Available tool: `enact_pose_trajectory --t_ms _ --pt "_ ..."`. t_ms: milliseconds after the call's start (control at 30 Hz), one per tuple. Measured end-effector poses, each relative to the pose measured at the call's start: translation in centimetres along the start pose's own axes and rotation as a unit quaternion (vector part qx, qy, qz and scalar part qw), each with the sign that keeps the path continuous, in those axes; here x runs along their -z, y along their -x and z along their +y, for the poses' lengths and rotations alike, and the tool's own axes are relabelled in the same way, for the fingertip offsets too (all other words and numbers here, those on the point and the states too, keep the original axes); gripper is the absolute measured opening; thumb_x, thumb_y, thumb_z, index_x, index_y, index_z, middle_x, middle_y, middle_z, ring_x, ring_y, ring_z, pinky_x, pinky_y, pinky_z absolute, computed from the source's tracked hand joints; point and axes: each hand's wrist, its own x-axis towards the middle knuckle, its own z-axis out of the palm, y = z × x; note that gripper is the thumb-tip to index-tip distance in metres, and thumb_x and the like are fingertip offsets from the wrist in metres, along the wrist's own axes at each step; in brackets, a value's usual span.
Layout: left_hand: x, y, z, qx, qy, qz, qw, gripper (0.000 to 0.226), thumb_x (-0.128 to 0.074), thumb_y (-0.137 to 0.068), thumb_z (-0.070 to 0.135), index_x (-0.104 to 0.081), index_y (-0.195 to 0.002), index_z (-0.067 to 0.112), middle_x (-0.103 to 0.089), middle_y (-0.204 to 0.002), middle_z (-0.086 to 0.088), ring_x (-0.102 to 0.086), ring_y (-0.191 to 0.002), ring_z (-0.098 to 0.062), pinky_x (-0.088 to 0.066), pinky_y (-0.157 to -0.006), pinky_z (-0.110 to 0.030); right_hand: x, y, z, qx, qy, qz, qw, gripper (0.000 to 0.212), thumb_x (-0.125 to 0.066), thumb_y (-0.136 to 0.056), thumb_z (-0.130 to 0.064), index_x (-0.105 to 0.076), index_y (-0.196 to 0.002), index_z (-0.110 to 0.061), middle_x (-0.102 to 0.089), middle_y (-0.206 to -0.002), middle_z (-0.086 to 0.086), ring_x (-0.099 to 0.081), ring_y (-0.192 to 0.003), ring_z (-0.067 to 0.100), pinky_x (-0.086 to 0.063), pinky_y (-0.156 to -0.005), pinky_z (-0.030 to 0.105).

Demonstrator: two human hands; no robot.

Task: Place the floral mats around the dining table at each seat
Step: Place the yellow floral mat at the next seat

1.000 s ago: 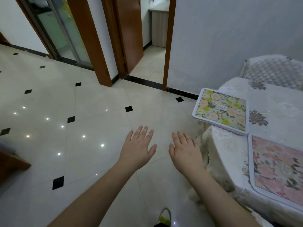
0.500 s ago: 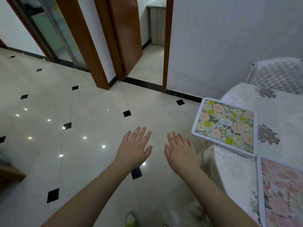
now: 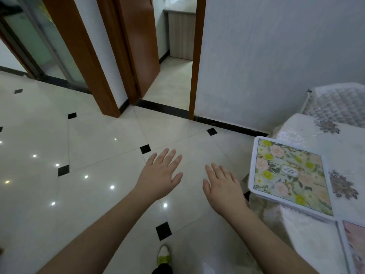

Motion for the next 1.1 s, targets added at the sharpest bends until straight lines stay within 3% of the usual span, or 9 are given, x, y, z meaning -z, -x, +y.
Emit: enact_pose_trajectory --t_ms 133,233,300,433,733,900,1000,1100 --pt "0.7 -3.1 -3.0 -0.035 -0.001 -0.001 0.999 0.085 0.016 -0.081 0.06 -0.001 -0.158 0.03 0.001 -0.166 0.003 0.006 -0.153 -0.017 0.004 -0.121 -0.04 0.6 -3.6 -1.7 -0.028 -0.003 -0.002 1.0 0.058 -0.013 -0.101 -0.043 -0.015 -0.156 -0.022 -0.016 -0.163 0.001 -0.013 -0.15 0.02 -0.012 -0.119 0.041" --pt "0.7 -5.6 -4.2 -0.063 0.006 -0.004 0.998 0.085 0.016 -0.081 0.06 -0.002 -0.158 0.029 0.0 -0.166 0.002 0.005 -0.153 -0.018 0.003 -0.121 -0.041 0.8 -5.5 -2.7 -0.05 -0.001 0.011 0.999 0.076 0.007 -0.089 -0.049 -0.017 -0.155 -0.022 -0.018 -0.162 0.001 -0.016 -0.149 0.021 -0.014 -0.119 0.041" --pt "0.5 -7.1 -4.4 -0.084 0.009 -0.002 0.996 0.084 0.014 -0.082 0.06 -0.004 -0.158 0.029 -0.003 -0.167 0.002 0.003 -0.153 -0.018 0.001 -0.121 -0.041 0.7 -6.4 -2.8 -0.066 -0.006 0.018 0.998 0.084 0.01 -0.083 -0.052 -0.024 -0.154 -0.021 -0.025 -0.16 0.003 -0.021 -0.148 0.023 -0.019 -0.117 0.042" --pt "0.2 -10.3 -3.8 -0.116 0.015 -0.01 0.993 0.084 0.014 -0.081 0.059 -0.003 -0.158 0.029 -0.001 -0.167 0.002 0.003 -0.153 -0.017 0.001 -0.121 -0.041 0.6 -8.1 -1.6 -0.114 -0.021 0.025 0.993 0.074 -0.006 -0.092 -0.051 -0.043 -0.146 -0.017 -0.044 -0.15 0.007 -0.039 -0.14 0.027 -0.033 -0.111 0.047" --pt "-0.2 -20.6 0.9 -0.187 0.002 -0.014 0.982 0.081 0.01 -0.085 0.057 -0.01 -0.158 0.027 -0.008 -0.166 0.0 -0.002 -0.153 -0.018 -0.002 -0.122 -0.041 0.5 -12.4 5.8 -0.207 -0.053 0.035 0.976 0.062 -0.024 -0.094 -0.045 -0.061 -0.131 -0.011 -0.062 -0.131 0.01 -0.058 -0.122 0.03 -0.049 -0.096 0.048" --pt "0.3 -26.2 5.2 -0.231 -0.004 -0.027 0.973 0.08 0.009 -0.086 0.058 -0.01 -0.158 0.027 -0.008 -0.166 0.0 -0.002 -0.153 -0.019 -0.001 -0.121 -0.041 1.9 -14.7 11.0 -0.238 -0.056 0.038 0.969 0.071 -0.01 -0.091 -0.048 -0.048 -0.143 -0.016 -0.05 -0.146 0.005 -0.044 -0.136 0.026 -0.036 -0.108 0.046" --pt "0.4 -29.4 7.8 -0.251 -0.021 -0.007 0.968 0.072 -0.003 -0.094 0.057 -0.016 -0.157 0.027 -0.016 -0.165 -0.001 -0.01 -0.152 -0.02 0.0 -0.119 -0.04 2.7 -15.3 13.9 -0.251 -0.064 0.032 0.965 0.075 -0.005 -0.089 -0.049 -0.04 -0.147 -0.017 -0.04 -0.153 0.005 -0.034 -0.142 0.025 -0.029 -0.113 0.047" --pt "0.4 -32.3 10.2 -0.268 -0.046 0.032 0.962 0.062 -0.025 -0.098 0.053 -0.04 -0.15 0.024 -0.04 -0.155 -0.003 -0.034 -0.145 -0.022 -0.021 -0.116 -0.043 2.6 -15.7 16.4 -0.281 -0.062 0.022 0.957 0.071 -0.01 -0.091 -0.047 -0.043 -0.146 -0.017 -0.041 -0.153 0.005 -0.037 -0.141 0.026 -0.031 -0.112 0.048"
